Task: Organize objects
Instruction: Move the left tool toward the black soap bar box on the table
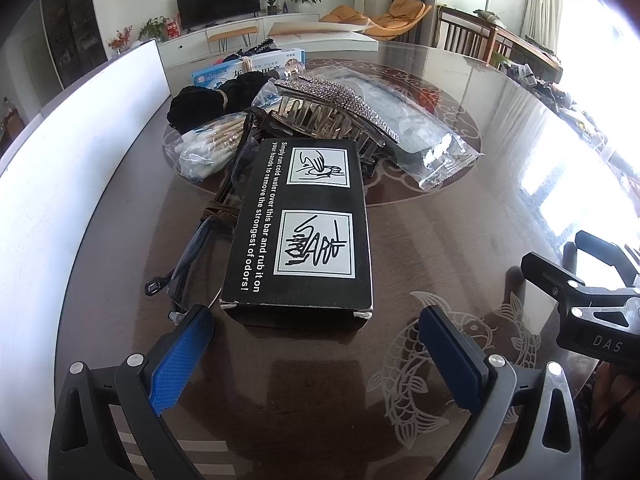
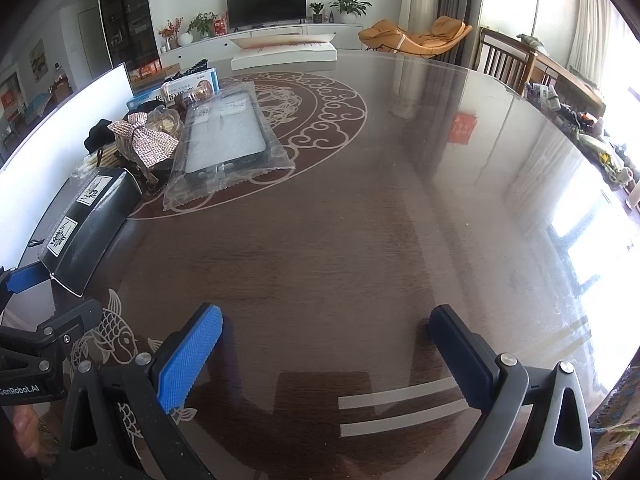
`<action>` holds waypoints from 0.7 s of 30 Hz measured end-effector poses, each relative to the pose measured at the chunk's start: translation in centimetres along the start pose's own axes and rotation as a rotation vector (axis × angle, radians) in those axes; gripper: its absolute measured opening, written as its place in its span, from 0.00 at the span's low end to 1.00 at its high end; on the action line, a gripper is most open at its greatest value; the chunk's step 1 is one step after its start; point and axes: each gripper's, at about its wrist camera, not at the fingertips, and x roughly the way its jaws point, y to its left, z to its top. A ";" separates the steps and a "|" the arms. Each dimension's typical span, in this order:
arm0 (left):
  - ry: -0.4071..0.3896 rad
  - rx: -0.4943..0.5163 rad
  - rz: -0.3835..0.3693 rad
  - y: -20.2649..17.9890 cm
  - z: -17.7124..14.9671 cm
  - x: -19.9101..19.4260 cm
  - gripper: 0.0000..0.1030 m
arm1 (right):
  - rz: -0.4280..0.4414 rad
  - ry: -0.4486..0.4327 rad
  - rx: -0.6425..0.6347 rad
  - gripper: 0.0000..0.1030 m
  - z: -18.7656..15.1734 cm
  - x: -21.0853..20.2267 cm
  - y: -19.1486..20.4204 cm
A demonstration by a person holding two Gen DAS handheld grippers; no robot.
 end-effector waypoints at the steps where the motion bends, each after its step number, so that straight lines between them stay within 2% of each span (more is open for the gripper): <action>1: 0.001 0.001 0.000 0.0 0.1 0.0 1.00 | 0.000 -0.001 0.000 1.00 0.0 0.0 0.0; 21: 0.012 0.002 0.000 0.3 0.6 0.5 1.00 | -0.003 -0.043 0.001 1.00 -0.4 -0.2 0.1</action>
